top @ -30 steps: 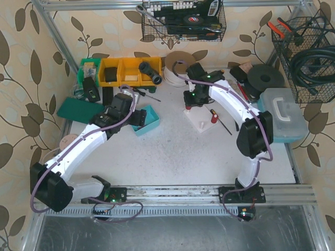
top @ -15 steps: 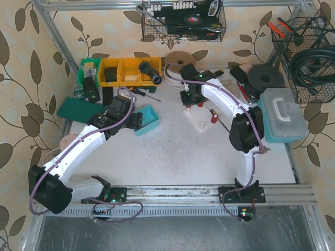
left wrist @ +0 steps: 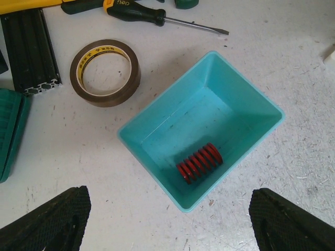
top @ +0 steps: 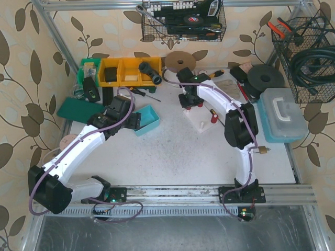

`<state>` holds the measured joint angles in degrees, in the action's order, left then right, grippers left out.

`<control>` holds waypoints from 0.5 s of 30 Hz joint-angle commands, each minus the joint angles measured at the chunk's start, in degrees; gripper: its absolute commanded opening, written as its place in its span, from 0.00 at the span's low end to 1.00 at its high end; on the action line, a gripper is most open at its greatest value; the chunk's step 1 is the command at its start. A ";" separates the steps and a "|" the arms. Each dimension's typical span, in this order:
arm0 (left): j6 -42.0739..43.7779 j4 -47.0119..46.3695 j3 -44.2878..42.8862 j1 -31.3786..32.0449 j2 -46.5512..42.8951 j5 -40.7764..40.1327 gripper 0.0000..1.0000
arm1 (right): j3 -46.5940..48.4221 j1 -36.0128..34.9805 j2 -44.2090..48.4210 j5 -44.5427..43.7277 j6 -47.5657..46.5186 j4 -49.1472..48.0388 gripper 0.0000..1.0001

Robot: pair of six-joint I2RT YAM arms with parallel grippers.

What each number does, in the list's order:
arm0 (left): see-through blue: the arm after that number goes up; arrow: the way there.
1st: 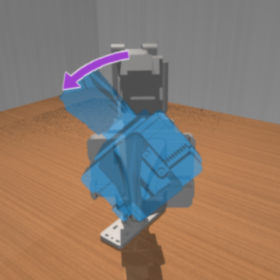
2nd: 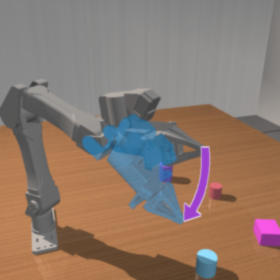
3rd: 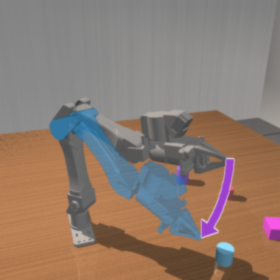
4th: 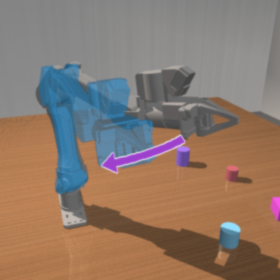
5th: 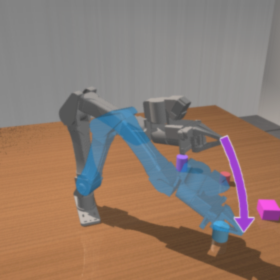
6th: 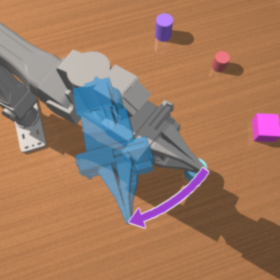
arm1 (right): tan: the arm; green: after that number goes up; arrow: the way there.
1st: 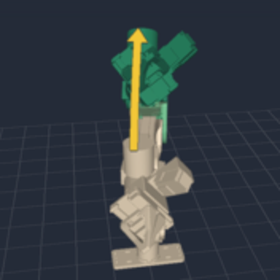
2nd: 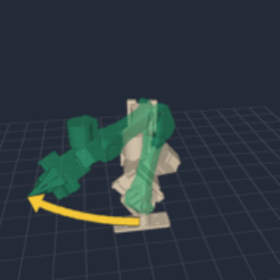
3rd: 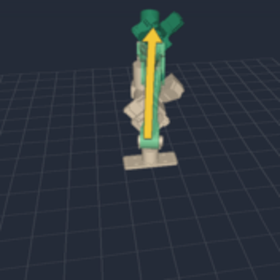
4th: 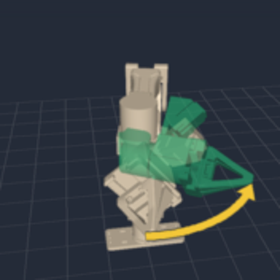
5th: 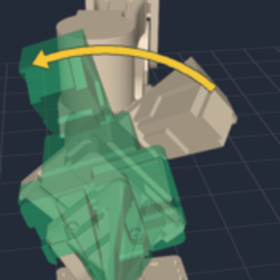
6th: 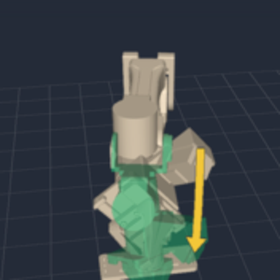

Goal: Install the large spring

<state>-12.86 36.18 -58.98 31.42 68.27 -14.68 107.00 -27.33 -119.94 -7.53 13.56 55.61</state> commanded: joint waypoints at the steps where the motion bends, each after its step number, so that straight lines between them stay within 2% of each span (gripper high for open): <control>1: 1.00 0.55 -2.10 -0.74 -1.85 -1.37 0.85 | 0.43 -0.38 -2.85 -0.82 -1.00 -1.51 0.01; 9: -0.37 -0.04 -1.80 -0.75 -1.24 -0.46 0.86 | 3.42 -0.30 -2.99 -1.12 -0.54 0.47 0.49; 11: -1.05 -0.35 -1.67 -0.75 -0.85 -0.73 0.86 | 4.50 -0.33 -2.02 -1.30 -0.55 1.79 0.55; 15: -2.49 -0.43 -2.52 -0.75 0.20 -1.32 0.92 | 5.47 -0.03 1.99 -1.40 -0.26 5.05 0.61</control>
<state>-13.67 36.27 -59.02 31.42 68.16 -14.94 110.24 -27.33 -122.21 -8.03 12.97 56.45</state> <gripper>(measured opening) 0.906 0.594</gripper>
